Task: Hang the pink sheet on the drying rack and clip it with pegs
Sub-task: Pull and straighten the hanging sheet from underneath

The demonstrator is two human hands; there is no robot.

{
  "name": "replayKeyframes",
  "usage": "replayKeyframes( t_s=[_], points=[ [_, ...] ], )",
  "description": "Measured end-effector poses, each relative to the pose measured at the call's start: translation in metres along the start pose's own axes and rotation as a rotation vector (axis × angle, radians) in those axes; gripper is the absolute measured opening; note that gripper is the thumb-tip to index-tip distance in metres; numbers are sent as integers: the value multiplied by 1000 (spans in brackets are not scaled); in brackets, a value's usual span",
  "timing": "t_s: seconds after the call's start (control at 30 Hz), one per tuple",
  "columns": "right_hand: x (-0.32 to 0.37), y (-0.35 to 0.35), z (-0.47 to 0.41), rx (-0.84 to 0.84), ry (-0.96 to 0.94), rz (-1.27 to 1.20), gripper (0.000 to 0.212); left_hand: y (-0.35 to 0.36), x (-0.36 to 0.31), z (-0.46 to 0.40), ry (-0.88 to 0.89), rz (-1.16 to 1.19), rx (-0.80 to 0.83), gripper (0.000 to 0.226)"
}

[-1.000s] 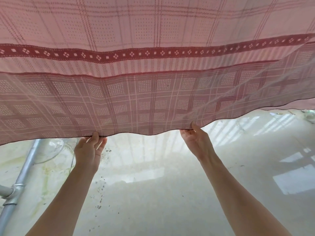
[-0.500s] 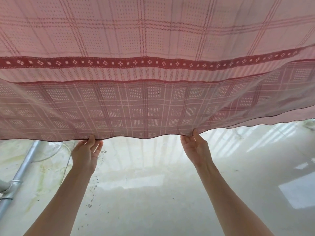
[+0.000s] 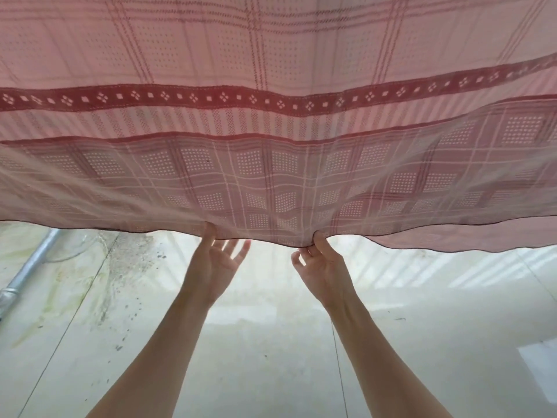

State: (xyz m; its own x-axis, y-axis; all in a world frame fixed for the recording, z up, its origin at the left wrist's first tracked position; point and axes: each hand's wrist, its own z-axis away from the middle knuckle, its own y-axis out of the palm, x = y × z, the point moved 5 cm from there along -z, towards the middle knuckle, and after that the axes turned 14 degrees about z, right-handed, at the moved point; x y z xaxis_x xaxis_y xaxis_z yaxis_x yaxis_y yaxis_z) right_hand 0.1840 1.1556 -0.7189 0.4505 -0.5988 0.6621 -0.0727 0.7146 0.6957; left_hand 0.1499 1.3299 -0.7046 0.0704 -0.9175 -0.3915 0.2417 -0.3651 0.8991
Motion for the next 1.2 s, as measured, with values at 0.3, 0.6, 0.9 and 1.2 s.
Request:
replayKeyframes(
  t_s=[0.3,0.6,0.9,1.2],
  points=[
    [27,-28,-1,5,15,85,15,27,83,1,47,-86,-3,18],
    [134,-77,11,-195,-306,50,48,20,53,-21,173,-178,-131,18],
    [180,-122,3,-354,-442,93,14,18,56,-37,167,-247,-166,14],
    [164,-159,-29,-436,-328,40,18,24,61,-42,193,-301,-175,13]
  ],
)
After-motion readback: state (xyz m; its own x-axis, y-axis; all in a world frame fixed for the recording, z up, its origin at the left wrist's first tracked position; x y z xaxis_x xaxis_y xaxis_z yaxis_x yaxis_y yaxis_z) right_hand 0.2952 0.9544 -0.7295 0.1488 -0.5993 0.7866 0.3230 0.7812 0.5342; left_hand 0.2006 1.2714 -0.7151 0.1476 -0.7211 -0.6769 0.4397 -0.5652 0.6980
